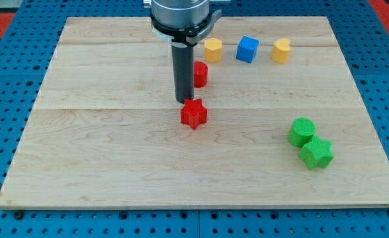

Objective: Arrange the red blocks and green blocks in a vertical line

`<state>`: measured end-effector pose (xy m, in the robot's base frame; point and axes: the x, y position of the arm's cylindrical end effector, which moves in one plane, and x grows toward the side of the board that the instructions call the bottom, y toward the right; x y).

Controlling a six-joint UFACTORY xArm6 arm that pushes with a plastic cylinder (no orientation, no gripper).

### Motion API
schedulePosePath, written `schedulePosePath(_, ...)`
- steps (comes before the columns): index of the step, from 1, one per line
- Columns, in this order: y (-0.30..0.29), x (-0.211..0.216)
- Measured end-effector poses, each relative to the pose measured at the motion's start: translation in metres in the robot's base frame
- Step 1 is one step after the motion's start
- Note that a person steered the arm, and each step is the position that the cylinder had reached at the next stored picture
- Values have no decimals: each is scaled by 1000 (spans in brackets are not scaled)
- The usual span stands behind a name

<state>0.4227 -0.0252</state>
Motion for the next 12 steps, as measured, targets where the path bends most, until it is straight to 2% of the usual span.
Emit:
schedulePosePath(3,-16,0)
schedulePosePath(5,-79,6)
schedulePosePath(6,-96,23)
schedulePosePath(7,-28,45)
schedulePosePath(8,74,18)
schedulePosePath(9,120,2)
schedulePosePath(10,122,2)
schedulePosePath(11,165,6)
schedulePosePath(12,173,8)
